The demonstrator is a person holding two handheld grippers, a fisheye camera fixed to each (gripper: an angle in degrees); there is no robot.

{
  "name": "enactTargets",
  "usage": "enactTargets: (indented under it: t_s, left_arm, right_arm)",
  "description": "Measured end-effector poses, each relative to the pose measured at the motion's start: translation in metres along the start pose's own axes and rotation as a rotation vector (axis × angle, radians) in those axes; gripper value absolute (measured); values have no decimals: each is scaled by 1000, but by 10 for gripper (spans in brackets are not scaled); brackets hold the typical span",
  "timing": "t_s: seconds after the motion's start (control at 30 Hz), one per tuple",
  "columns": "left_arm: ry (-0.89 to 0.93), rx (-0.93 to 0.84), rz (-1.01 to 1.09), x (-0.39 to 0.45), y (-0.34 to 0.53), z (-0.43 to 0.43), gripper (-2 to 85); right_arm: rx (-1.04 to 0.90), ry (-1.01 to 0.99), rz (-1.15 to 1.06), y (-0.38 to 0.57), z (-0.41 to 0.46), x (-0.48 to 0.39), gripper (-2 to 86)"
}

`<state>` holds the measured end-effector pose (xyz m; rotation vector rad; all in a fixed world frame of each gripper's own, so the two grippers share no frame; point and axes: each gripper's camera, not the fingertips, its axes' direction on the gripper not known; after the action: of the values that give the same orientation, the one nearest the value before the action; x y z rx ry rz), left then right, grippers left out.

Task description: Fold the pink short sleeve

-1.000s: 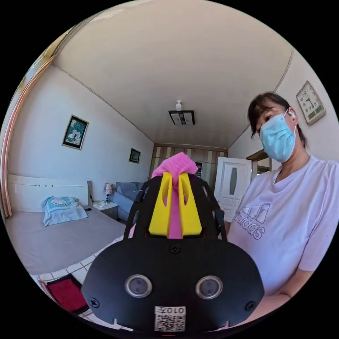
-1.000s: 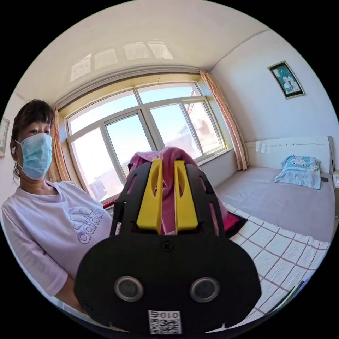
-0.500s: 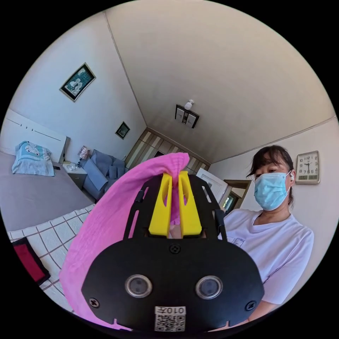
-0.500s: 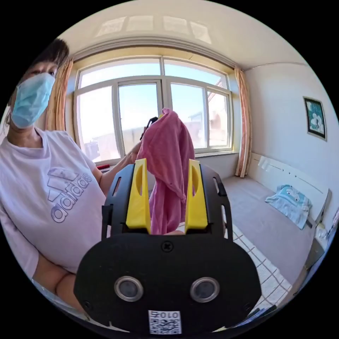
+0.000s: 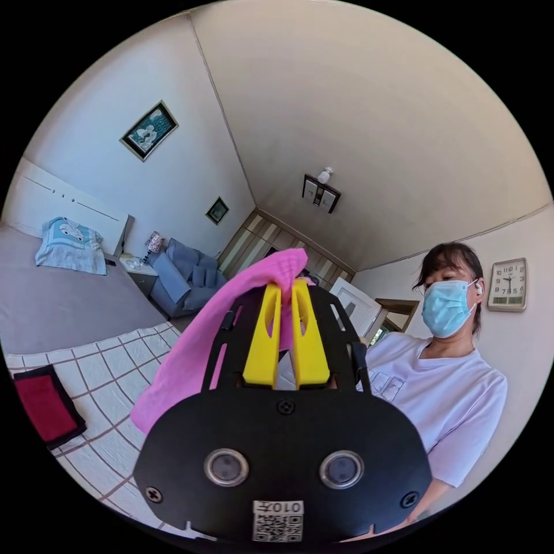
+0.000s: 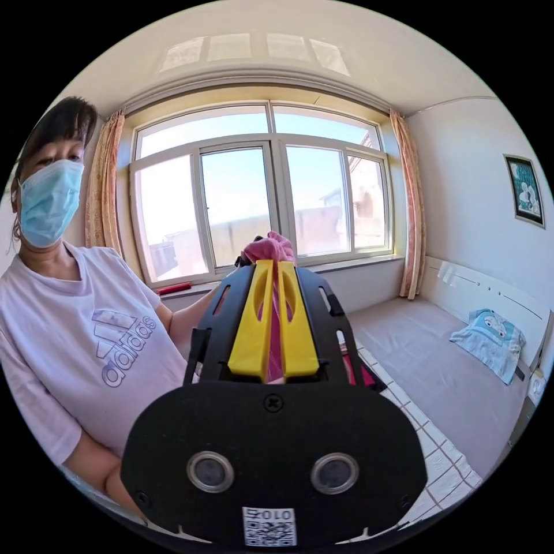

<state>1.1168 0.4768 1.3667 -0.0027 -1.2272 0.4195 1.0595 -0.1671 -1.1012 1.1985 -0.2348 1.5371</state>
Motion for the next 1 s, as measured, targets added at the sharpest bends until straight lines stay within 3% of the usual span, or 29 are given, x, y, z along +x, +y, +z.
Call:
enactTargets:
  t_s: [0.1, 0.27, 0.33, 0.43, 0.6, 0.8, 0.93, 1.0]
  left_arm:
    - [-6, -20, -57, -22, 7, -2, 38]
    - [77, -117, -95, -43, 12, 20, 45]
    - [22, -183, -85, -39, 8, 28, 48]
    - [-92, -203, 11, -3, -1, 31, 59]
    - [-479, -250, 461, 123, -10, 83, 98]
    - [-757, -238, 475, 151, -28, 121, 161]
    - [-683, -174, 537, 165, -42, 128, 127]
    - [-605, -261, 594, 167, -49, 145, 82]
  right_arm:
    - [-16, -6, -8, -22, 15, -2, 32]
    - [-29, 173, -21, -63, 30, -11, 31]
    - [16, 227, 13, -80, 22, -12, 31]
    - [-10, 355, 3, -101, 21, -24, 31]
    - [-120, 565, -104, -126, 50, -59, 31]
    - [-181, 511, -250, -139, 74, -98, 32]
    - [-207, 400, -330, -137, 82, -118, 31]
    - [-205, 404, -341, -135, 81, -119, 30]
